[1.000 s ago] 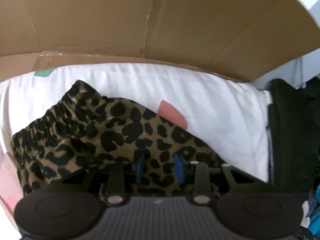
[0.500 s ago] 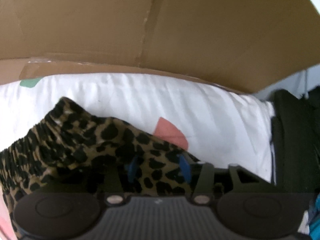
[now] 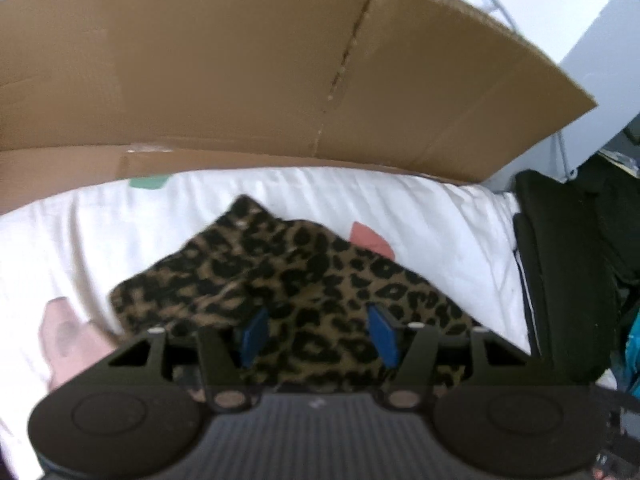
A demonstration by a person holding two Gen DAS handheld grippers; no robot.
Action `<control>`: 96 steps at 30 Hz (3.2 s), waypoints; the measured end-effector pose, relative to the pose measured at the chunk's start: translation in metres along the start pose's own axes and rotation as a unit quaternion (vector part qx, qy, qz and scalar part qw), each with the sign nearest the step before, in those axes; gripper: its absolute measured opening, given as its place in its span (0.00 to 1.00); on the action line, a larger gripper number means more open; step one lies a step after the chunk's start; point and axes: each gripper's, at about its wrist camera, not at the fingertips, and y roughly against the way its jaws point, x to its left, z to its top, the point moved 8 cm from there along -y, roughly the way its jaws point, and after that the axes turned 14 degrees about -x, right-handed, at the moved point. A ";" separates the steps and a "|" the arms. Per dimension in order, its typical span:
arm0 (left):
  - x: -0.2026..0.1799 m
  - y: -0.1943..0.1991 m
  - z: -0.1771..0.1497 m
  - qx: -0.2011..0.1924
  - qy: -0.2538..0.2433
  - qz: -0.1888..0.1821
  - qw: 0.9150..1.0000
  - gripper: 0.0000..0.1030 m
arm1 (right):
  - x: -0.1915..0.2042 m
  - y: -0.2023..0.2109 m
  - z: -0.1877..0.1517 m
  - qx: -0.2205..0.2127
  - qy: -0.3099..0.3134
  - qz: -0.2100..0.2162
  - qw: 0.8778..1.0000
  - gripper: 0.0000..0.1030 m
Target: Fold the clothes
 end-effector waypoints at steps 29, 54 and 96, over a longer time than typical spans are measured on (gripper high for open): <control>0.052 -0.029 -0.049 0.001 -0.003 0.055 0.998 0.56 | -0.010 -0.035 -0.019 0.033 0.062 -0.090 0.993 0.36; 0.049 -0.050 -0.023 0.011 -0.015 0.106 0.994 0.16 | 0.009 -0.045 -0.023 0.045 0.079 -0.039 0.995 0.36; -0.005 0.055 -0.150 0.020 -0.111 -0.019 0.993 0.27 | 0.106 -0.001 -0.085 0.108 0.135 0.077 0.982 0.37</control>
